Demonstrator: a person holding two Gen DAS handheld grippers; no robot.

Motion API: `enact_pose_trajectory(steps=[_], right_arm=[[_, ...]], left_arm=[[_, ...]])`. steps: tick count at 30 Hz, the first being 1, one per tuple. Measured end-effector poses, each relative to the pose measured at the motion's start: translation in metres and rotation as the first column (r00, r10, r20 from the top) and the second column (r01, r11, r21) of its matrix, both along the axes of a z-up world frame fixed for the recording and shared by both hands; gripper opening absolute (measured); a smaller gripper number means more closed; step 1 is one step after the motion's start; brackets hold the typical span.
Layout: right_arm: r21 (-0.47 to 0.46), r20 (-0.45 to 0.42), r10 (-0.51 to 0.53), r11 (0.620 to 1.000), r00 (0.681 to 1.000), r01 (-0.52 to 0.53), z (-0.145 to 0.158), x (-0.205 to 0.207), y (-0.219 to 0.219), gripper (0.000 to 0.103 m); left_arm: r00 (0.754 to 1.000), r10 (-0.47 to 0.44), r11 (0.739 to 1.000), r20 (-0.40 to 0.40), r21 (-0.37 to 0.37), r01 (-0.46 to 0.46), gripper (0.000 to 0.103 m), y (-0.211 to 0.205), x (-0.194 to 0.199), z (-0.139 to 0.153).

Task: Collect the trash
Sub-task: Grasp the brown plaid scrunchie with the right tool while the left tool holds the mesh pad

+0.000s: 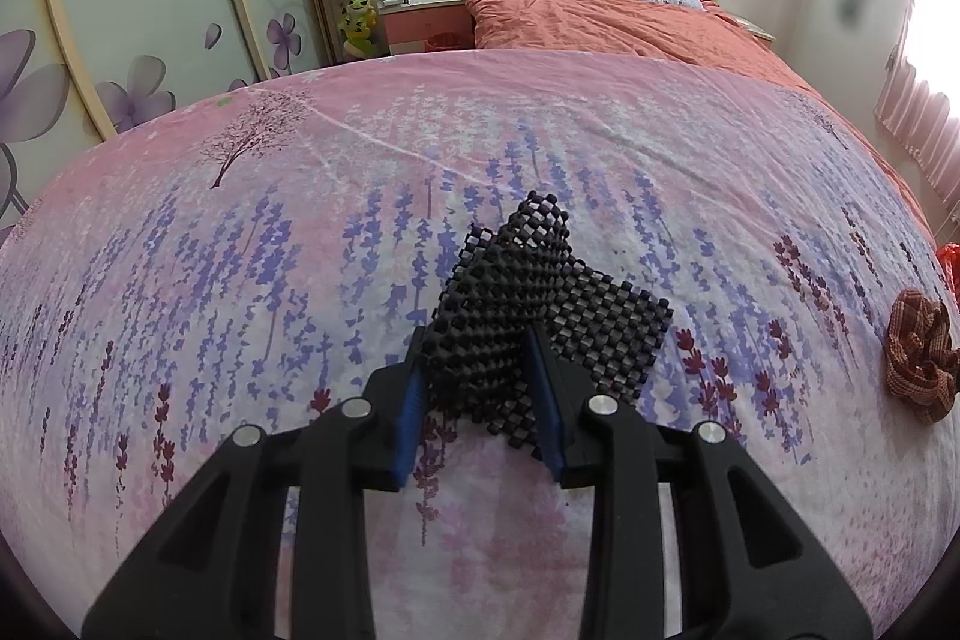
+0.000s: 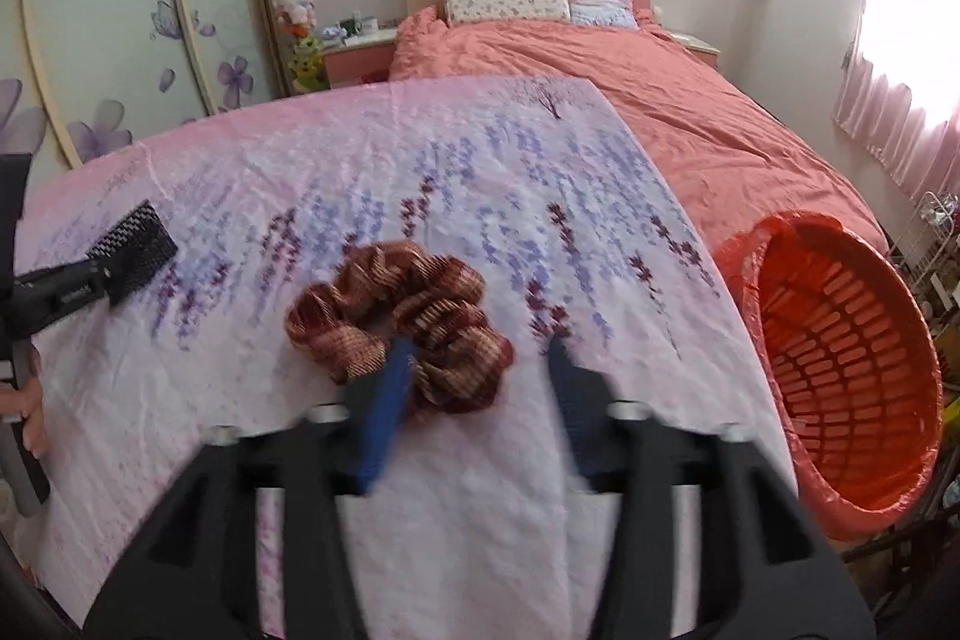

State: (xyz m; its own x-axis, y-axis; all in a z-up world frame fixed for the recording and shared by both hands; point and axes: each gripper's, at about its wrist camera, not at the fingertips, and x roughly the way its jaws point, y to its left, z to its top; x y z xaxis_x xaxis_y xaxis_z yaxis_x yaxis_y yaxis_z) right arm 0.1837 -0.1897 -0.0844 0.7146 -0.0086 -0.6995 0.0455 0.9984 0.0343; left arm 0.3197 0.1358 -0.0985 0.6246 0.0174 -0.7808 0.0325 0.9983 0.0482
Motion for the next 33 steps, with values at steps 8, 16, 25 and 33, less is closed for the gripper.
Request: enact_pose_trajectory(steps=[8,16,25,33], right_arm=[[-0.019,-0.062,0.032,0.999,0.998,-0.033,-0.014,0.029,0.019,0.084],[-0.018,-0.054,-0.017,1.000,0.998,0.016,-0.018,0.029,0.007,0.039],[-0.035,-0.107,-0.050,0.998,0.993,0.047,-0.026,0.031,0.004,0.050],[0.006,-0.113,-0.054,0.998,0.992,0.055,-0.027,0.029,-0.002,0.054]], left_arm=[[1.000,0.000,1.000,0.000,0.002,0.000,0.033,0.000,0.000,0.000],[1.000,0.000,1.000,0.000,0.002,0.000,0.033,0.000,0.000,0.000],[1.000,0.001,1.000,-0.001,-0.002,-0.001,0.033,0.001,-0.001,0.000],[1.000,0.000,1.000,0.000,0.017,0.000,0.034,-0.001,-0.002,0.000]])
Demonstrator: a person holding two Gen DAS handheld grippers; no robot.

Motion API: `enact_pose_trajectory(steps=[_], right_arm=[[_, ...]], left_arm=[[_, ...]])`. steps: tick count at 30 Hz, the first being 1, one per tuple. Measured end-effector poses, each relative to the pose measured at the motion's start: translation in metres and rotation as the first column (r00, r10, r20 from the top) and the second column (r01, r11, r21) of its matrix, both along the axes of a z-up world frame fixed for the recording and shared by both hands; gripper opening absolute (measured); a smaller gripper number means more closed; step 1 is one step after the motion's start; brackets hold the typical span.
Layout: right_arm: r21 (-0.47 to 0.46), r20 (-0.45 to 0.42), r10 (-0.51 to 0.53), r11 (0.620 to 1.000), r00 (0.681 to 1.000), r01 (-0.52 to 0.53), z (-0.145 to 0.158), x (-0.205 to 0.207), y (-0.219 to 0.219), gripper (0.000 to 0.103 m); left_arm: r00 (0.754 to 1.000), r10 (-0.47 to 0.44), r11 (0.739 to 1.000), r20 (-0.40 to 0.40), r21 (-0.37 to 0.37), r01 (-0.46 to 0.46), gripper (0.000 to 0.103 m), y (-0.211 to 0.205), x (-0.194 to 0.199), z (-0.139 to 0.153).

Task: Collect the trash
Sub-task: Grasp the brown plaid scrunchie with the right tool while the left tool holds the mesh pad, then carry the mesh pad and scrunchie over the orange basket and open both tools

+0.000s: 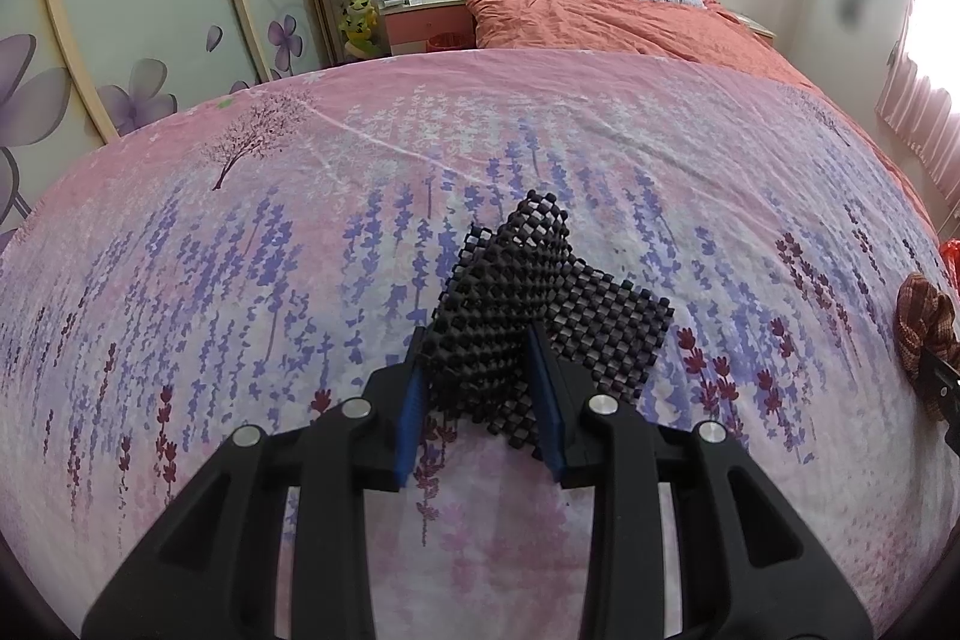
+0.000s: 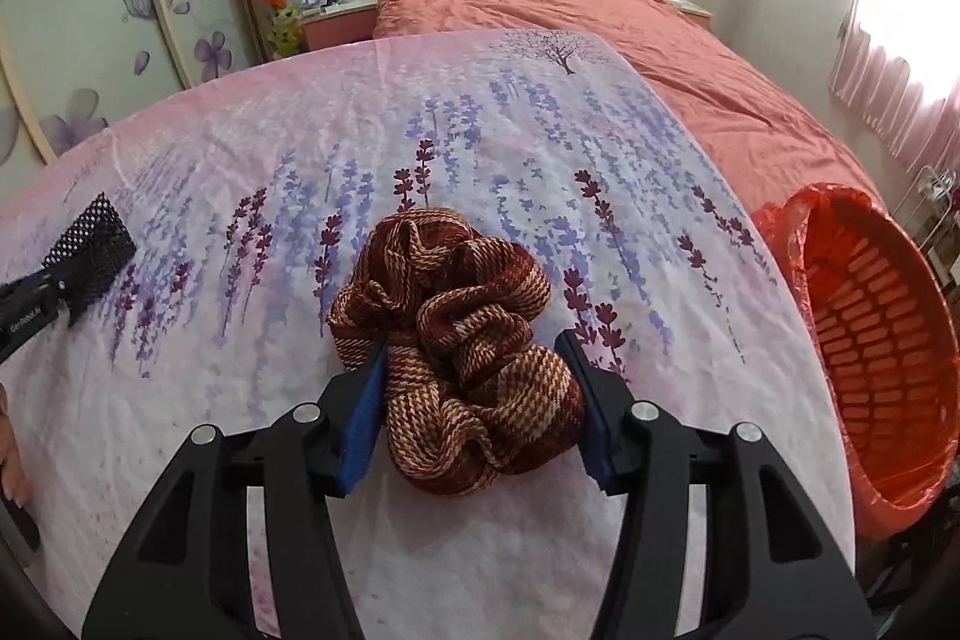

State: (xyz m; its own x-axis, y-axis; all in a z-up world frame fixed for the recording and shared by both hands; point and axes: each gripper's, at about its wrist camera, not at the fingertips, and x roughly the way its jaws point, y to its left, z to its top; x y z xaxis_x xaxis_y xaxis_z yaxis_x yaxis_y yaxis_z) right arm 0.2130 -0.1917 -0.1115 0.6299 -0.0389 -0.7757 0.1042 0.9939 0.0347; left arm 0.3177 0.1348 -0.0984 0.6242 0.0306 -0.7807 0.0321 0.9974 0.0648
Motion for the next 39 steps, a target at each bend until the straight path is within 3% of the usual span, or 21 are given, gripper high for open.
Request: enact_pose_trajectory(steps=[7,15,28,31,33,34,36,39], right_arm=[[0.005,0.000,0.000,1.000,1.000,0.000,0.000,-0.001,-0.002,0.054],[0.003,0.000,0.000,1.000,1.000,0.000,0.000,0.000,-0.001,0.054],[-0.002,-0.001,0.001,1.000,1.000,-0.001,0.000,0.000,-0.002,0.055],[-0.050,0.003,0.002,0.999,1.000,-0.002,0.001,-0.001,0.003,0.055],[-0.109,0.007,0.024,0.994,1.000,-0.023,0.002,-0.003,0.013,0.047],[-0.115,0.009,0.033,0.993,0.999,-0.032,0.004,-0.004,0.017,0.042],[-0.091,0.023,0.036,0.995,0.999,-0.034,0.008,-0.007,0.020,0.030],[-0.024,0.035,0.037,0.999,0.999,-0.037,0.011,-0.012,0.017,0.026]], left_arm=[[1.000,0.003,1.000,0.002,0.023,-0.003,0.034,-0.007,0.000,0.000],[1.000,0.005,0.995,0.010,0.100,-0.006,0.034,-0.020,-0.003,-0.001],[1.000,0.006,1.000,0.001,0.024,-0.006,0.034,-0.007,-0.001,0.001],[1.000,0.003,1.000,0.002,0.018,-0.003,0.032,-0.005,-0.001,0.002],[1.000,-0.007,1.000,0.004,-0.003,0.007,0.030,-0.001,-0.002,0.003],[1.000,-0.014,1.000,0.008,-0.009,0.014,0.023,0.000,-0.003,0.003],[0.999,-0.050,0.999,0.019,-0.014,0.051,0.014,-0.001,-0.006,0.006],[0.993,-0.097,0.995,0.071,-0.006,0.098,0.012,-0.006,-0.018,0.014]])
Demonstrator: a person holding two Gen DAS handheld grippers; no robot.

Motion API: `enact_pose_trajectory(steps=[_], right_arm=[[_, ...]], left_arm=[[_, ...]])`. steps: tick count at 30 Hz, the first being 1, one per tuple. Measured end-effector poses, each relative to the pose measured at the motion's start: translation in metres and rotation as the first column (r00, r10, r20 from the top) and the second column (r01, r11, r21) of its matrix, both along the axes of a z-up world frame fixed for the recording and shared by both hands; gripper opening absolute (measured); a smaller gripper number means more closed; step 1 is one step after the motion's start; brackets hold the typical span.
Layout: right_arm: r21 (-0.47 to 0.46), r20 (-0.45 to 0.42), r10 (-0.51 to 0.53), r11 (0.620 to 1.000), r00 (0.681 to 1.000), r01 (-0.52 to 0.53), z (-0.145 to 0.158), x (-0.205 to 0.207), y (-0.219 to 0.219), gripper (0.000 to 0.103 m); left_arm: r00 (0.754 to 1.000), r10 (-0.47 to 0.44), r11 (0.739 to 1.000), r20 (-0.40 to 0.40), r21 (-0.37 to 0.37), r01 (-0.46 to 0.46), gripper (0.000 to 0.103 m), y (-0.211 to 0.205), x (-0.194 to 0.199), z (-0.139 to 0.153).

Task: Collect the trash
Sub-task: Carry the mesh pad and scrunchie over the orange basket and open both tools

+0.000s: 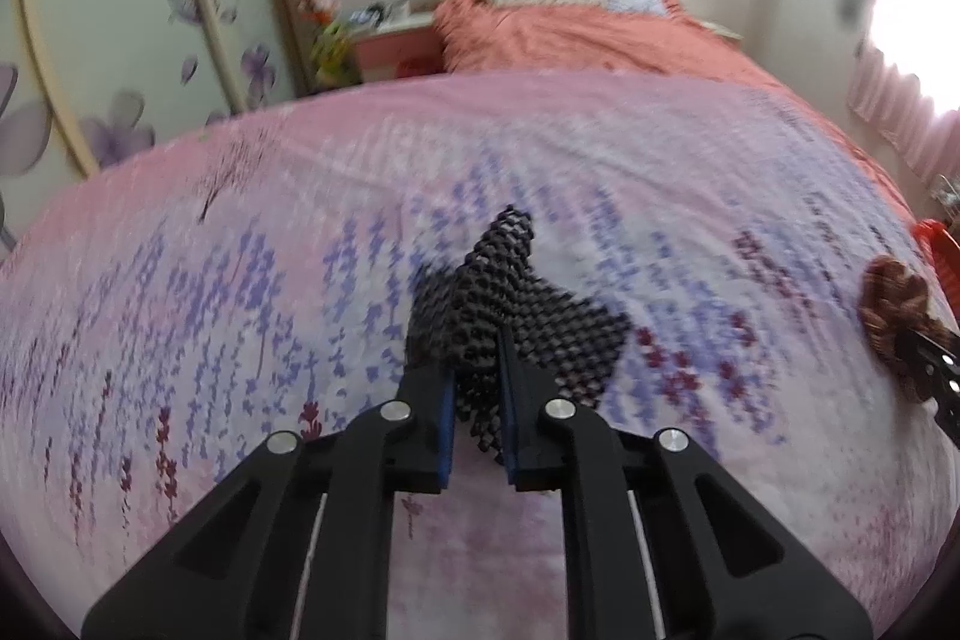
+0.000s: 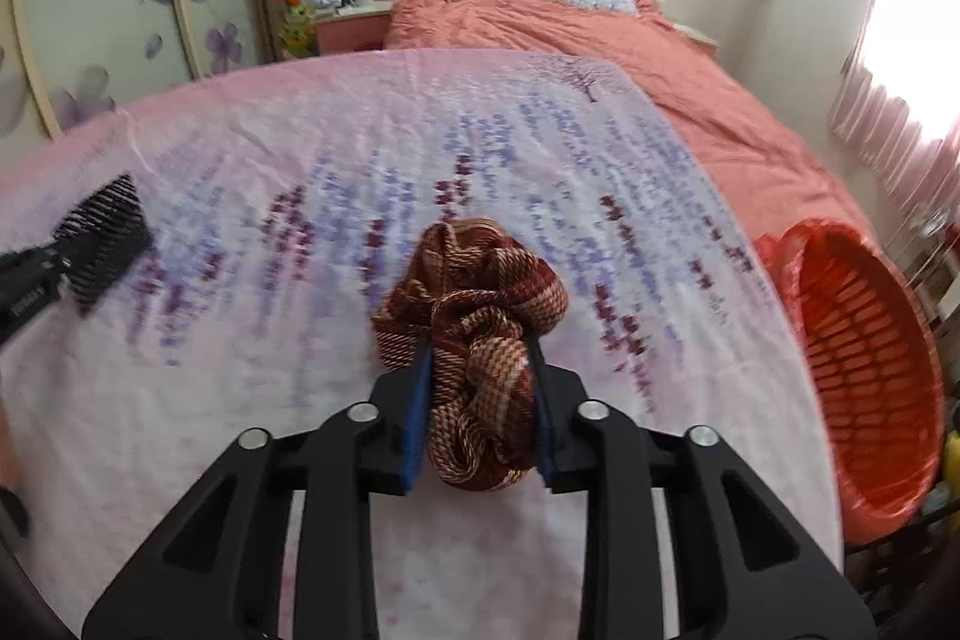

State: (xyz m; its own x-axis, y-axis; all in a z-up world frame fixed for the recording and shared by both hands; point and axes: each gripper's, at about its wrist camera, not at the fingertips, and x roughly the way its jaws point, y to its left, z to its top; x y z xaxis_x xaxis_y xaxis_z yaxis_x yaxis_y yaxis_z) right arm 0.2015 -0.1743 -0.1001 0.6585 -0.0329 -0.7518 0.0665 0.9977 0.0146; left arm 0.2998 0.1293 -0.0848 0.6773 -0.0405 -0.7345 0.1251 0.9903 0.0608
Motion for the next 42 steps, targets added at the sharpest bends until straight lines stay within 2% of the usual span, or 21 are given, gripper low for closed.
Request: enact_pose_trajectory(steps=[7,13,22,28,37,42], right_arm=[[0.086,0.069,-0.044,0.996,0.997,0.038,0.012,-0.025,-0.023,0.025],[0.153,0.141,-0.112,0.984,0.984,0.090,0.033,-0.052,-0.061,0.024],[0.084,0.254,-0.166,0.985,0.953,0.149,0.075,-0.088,-0.100,0.024],[0.059,0.316,-0.195,0.981,0.929,0.185,0.092,-0.109,-0.121,0.025],[0.083,0.357,-0.247,0.969,0.901,0.232,0.096,-0.132,-0.161,0.025],[0.099,0.362,-0.287,0.958,0.887,0.270,0.093,-0.133,-0.188,0.025]], left_arm=[[0.996,-0.058,0.997,0.063,-0.041,0.061,0.012,-0.015,-0.027,0.022],[0.988,-0.115,0.990,0.101,-0.064,0.122,0.012,-0.052,-0.049,0.046],[0.961,-0.216,0.971,0.171,-0.069,0.230,0.012,-0.133,-0.084,0.088],[0.950,-0.254,0.958,0.181,-0.090,0.273,0.012,-0.174,-0.094,0.106],[0.925,-0.336,0.925,0.179,-0.122,0.359,0.012,-0.240,-0.106,0.115],[0.897,-0.406,0.891,0.174,-0.141,0.431,0.012,-0.285,-0.111,0.115]])
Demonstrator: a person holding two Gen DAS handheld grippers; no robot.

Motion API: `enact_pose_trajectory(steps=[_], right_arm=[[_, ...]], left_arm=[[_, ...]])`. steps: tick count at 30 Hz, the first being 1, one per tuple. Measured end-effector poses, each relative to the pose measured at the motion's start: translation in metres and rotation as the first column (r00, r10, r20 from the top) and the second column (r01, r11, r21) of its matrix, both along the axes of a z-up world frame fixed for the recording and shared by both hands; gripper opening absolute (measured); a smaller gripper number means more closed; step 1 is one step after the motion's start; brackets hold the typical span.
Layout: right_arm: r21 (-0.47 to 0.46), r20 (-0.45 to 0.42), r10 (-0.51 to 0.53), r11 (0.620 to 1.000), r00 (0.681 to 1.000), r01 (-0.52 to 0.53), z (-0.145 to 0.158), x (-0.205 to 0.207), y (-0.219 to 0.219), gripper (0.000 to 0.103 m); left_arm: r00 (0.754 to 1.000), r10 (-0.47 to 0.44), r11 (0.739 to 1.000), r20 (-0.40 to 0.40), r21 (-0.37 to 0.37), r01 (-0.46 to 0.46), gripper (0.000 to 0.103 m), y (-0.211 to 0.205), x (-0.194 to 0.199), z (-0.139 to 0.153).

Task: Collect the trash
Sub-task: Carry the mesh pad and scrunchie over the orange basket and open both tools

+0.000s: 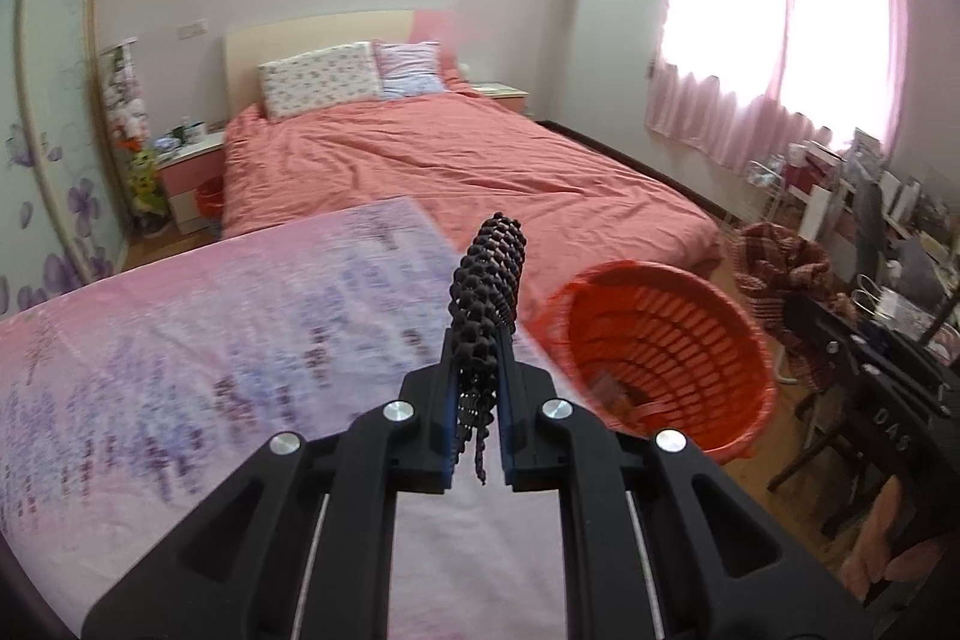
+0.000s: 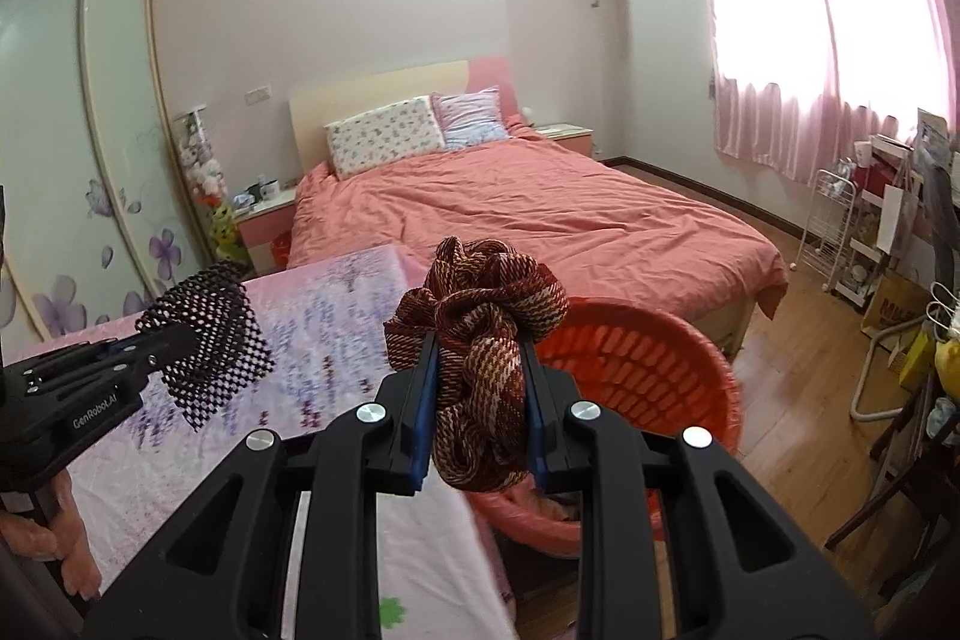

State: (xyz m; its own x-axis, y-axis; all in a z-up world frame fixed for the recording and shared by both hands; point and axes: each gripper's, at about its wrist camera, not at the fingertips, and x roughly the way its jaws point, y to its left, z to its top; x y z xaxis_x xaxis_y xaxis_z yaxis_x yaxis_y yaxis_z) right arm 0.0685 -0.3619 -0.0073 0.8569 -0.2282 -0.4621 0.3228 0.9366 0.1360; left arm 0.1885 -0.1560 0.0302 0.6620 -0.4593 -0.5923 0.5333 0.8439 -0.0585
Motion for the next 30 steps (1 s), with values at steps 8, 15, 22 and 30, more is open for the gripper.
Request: enact_pose_trajectory(steps=[8,15,22,30], right_arm=[[0.060,0.001,-0.076,0.995,0.997,0.075,-0.017,0.002,-0.049,0.025],[0.140,0.008,-0.120,0.983,0.993,0.118,-0.032,0.010,-0.087,0.025],[0.205,-0.001,-0.097,0.974,0.995,0.095,-0.051,0.028,-0.106,0.049],[0.149,-0.022,-0.119,0.981,0.993,0.121,-0.055,0.018,-0.100,0.080]], left_arm=[[0.991,-0.133,0.991,-0.021,-0.004,0.133,0.012,-0.074,-0.004,-0.011],[0.978,-0.203,0.979,-0.048,-0.009,0.203,0.012,-0.131,0.004,-0.026],[0.978,-0.189,0.980,-0.086,0.042,0.193,0.038,-0.166,0.027,-0.061],[0.988,-0.095,0.992,-0.118,0.071,0.104,0.053,-0.142,0.047,-0.082]])
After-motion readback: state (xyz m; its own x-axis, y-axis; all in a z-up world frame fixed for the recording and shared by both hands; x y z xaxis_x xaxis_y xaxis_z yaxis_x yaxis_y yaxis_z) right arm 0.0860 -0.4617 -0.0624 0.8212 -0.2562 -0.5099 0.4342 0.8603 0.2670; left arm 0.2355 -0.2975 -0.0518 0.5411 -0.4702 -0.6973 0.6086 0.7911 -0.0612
